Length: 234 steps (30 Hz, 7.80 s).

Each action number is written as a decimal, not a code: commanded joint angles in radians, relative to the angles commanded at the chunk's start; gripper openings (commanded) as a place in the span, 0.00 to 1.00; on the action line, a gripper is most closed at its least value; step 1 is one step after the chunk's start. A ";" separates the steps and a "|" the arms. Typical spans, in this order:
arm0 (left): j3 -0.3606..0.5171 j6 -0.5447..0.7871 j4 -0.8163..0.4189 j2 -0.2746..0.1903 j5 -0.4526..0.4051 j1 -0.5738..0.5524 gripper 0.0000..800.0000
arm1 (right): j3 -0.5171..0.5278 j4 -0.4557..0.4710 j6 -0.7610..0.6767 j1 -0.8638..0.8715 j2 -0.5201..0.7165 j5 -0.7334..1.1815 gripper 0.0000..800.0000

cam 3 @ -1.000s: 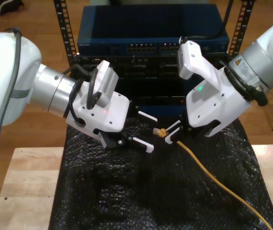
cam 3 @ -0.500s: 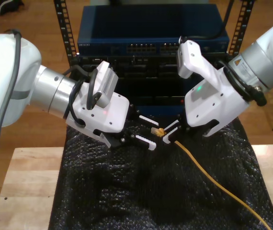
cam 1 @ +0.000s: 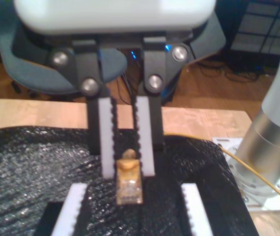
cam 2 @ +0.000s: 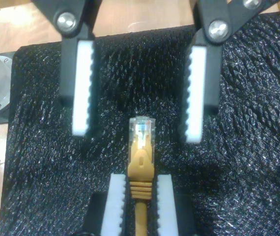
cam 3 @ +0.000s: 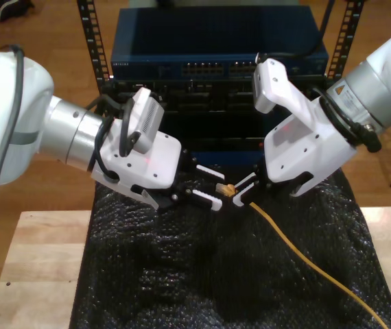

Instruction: Grab the cable and plug it in

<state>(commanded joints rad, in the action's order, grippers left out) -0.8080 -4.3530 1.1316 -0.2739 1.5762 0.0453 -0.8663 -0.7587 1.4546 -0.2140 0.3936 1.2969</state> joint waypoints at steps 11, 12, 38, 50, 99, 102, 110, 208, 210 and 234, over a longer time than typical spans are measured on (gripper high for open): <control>0.005 0.003 0.000 0.000 -0.002 0.000 0.43 | 0.000 0.000 0.000 -0.002 -0.002 0.000 0.01; 0.005 0.006 0.000 0.000 -0.002 0.000 0.41 | 0.000 0.000 0.000 -0.002 -0.002 0.000 0.01; 0.023 0.018 0.015 -0.002 -0.002 0.002 0.17 | 0.000 -0.002 0.000 -0.008 -0.003 0.000 0.01; 0.034 0.018 0.044 -0.003 -0.002 0.021 0.01 | 0.000 -0.002 0.000 -0.008 -0.002 0.000 0.10; -0.006 -0.074 0.118 0.150 0.224 0.101 0.02 | 0.057 -0.038 0.358 0.000 0.272 -0.063 0.98; -0.006 -0.086 0.118 0.160 0.255 0.110 0.02 | 0.077 -0.038 0.382 -0.003 0.308 -0.104 0.98; -0.003 -0.138 0.121 0.204 0.361 0.163 0.02 | 0.101 -0.040 0.390 -0.009 0.359 -0.110 0.99; 0.006 -0.267 0.218 0.353 0.611 0.199 0.00 | 0.304 -0.041 0.479 -0.358 0.408 -0.585 0.58; 0.006 -0.267 0.218 0.354 0.612 0.199 0.00 | 0.304 -0.041 0.479 -0.358 0.408 -0.585 0.58; 0.008 -0.267 0.219 0.354 0.628 0.199 0.00 | 0.313 -0.041 0.479 -0.358 0.410 -0.620 0.50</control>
<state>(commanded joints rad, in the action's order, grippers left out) -0.8004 -4.6199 1.3510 0.0806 2.2037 0.2447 -0.5533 -0.8002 1.9333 -0.5715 0.8032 0.6770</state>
